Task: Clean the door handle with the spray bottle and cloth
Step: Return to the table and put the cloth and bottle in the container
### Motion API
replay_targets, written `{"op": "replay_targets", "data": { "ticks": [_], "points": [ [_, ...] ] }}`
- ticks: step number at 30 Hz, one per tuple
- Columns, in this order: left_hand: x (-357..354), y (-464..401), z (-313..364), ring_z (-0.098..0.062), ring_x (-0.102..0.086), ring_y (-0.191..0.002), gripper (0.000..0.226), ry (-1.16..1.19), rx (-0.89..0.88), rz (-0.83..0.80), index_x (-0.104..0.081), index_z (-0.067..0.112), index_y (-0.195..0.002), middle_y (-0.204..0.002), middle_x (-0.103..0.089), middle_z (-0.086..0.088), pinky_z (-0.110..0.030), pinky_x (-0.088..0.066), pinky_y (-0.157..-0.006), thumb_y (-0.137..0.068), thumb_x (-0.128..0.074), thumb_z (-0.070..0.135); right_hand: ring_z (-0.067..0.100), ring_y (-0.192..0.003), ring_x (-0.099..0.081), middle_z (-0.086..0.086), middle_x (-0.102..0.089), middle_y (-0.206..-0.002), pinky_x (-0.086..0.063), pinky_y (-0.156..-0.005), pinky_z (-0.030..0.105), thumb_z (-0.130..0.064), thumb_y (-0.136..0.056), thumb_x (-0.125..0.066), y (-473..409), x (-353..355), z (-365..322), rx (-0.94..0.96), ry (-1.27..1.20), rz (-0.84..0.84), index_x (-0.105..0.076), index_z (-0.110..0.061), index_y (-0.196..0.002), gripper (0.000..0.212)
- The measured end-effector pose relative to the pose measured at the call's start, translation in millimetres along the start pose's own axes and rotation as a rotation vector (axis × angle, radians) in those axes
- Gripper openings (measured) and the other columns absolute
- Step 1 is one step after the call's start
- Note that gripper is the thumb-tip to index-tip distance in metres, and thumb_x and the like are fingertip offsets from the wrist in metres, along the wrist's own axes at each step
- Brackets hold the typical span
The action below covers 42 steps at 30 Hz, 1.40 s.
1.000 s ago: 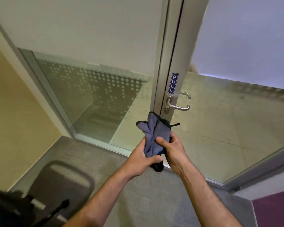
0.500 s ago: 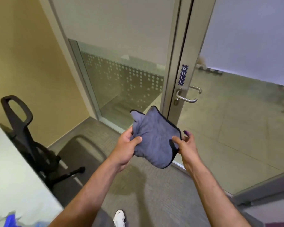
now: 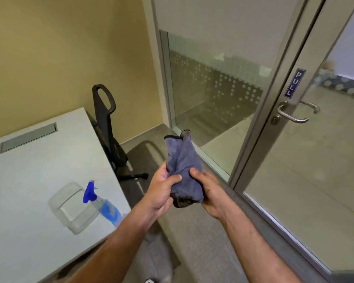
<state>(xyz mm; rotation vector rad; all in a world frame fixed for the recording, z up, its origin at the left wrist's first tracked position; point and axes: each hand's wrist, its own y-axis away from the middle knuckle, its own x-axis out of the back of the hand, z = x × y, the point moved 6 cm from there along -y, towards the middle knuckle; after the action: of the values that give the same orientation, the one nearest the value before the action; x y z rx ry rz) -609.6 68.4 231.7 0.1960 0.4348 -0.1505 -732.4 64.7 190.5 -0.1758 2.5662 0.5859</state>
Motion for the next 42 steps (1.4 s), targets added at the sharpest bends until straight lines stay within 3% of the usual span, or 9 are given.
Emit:
{"op": "replay_targets", "data": {
  "ticks": [6,11,15,18,20,24,27,33,42],
  "points": [
    [88.5,45.4,35.4,-0.018,-0.071,-0.111,0.049,-0.302,-0.084,0.284,-0.063,0.034,-0.12,-0.112,-0.076,0.008,-0.022,-0.059,-0.075,-0.085,-0.067,0.0,0.023,-0.093,-0.074,0.005,-0.078,-0.103,-0.059,-0.077,0.036,-0.027,-0.057,-0.088,-15.5,-60.9,11.0,0.141,0.427,-0.007,-0.066,-0.015,-0.11,0.059],
    [178.5,88.7,80.8,0.007,-0.031,-0.14,0.114,-0.691,-0.21,0.505,-0.01,0.053,-0.154,-0.161,-0.024,0.023,-0.016,-0.033,-0.106,-0.071,-0.087,0.039,0.009,-0.093,-0.071,-0.003,-0.075,-0.103,-0.056,-0.08,0.027,-0.004,-0.071,-0.083,-23.5,-133.9,20.4,0.185,0.836,-0.259,-0.065,-0.021,-0.115,0.051],
    [229.7,120.0,124.5,0.008,-0.019,-0.147,0.114,-1.191,-0.296,0.162,-0.012,0.053,-0.155,-0.163,-0.024,0.026,-0.027,-0.017,-0.122,-0.066,-0.083,0.064,0.007,-0.1,-0.067,-0.005,-0.071,-0.11,-0.056,-0.086,0.026,-0.003,-0.074,-0.079,-18.2,-216.5,42.3,0.101,1.145,-0.627,-0.062,-0.02,-0.123,0.054],
    [265.3,137.1,132.6,0.009,-0.008,-0.151,0.099,-1.467,-0.215,-0.069,-0.024,0.045,-0.154,-0.162,-0.036,0.011,-0.046,0.015,-0.125,-0.072,-0.073,0.073,0.013,-0.107,-0.065,-0.005,-0.069,-0.116,-0.053,-0.096,0.039,-0.006,-0.072,-0.076,-20.1,-276.1,66.3,0.121,1.374,-0.793,-0.062,-0.023,-0.125,0.058],
    [289.6,144.1,137.3,-0.003,-0.025,-0.15,0.092,-1.52,-0.182,-0.098,-0.032,0.041,-0.152,-0.155,-0.047,0.01,-0.046,0.021,-0.12,-0.074,-0.069,0.074,0.011,-0.106,-0.064,-0.008,-0.069,-0.117,-0.053,-0.094,0.036,-0.006,-0.071,-0.076,-26.1,-311.3,84.0,0.144,1.474,-0.853,-0.063,-0.026,-0.125,0.058],
    [340.0,150.5,155.5,-0.012,-0.06,-0.115,0.069,-1.367,-0.068,-0.06,-0.051,0.034,-0.139,-0.128,-0.066,0.008,-0.049,-0.021,-0.124,-0.078,-0.072,0.059,0.007,-0.1,-0.063,-0.011,-0.068,-0.111,-0.052,-0.087,0.025,-0.012,-0.074,-0.075,-51.0,-367.0,107.4,0.132,1.549,-0.899,-0.063,-0.03,-0.123,0.053],
    [382.1,147.9,170.7,-0.016,-0.066,-0.1,0.057,-1.203,0.0,0.013,-0.058,0.025,-0.129,-0.116,-0.068,0.001,-0.034,-0.058,-0.093,-0.079,-0.075,0.044,0.012,-0.1,-0.064,-0.008,-0.066,-0.113,-0.056,-0.088,0.029,-0.019,-0.076,-0.075,-82.5,-395.0,112.6,0.116,1.577,-0.872,-0.058,-0.031,-0.126,0.054],
    [469.9,130.6,187.6,-0.013,-0.067,-0.1,0.045,-1.029,0.043,0.221,-0.064,0.024,-0.122,-0.111,-0.069,0.005,-0.031,-0.058,-0.085,-0.08,-0.082,0.027,0.021,-0.099,-0.069,-0.003,-0.063,-0.115,-0.064,-0.08,0.034,-0.024,-0.079,-0.077,-167.2,-421.2,122.9,-0.057,1.524,-0.856,-0.052,-0.035,-0.125,0.054],
    [572.1,94.2,172.7,-0.018,-0.07,-0.098,0.042,-0.704,0.086,0.649,-0.067,0.032,-0.106,-0.108,-0.071,0.004,-0.036,-0.059,-0.083,-0.067,-0.081,0.038,0.03,-0.096,-0.067,0.012,-0.059,-0.118,-0.063,-0.075,0.039,-0.023,-0.071,-0.079,-310.6,-444.4,176.8,-0.195,1.192,-0.85,-0.05,-0.034,-0.118,0.056]
  ]
}}
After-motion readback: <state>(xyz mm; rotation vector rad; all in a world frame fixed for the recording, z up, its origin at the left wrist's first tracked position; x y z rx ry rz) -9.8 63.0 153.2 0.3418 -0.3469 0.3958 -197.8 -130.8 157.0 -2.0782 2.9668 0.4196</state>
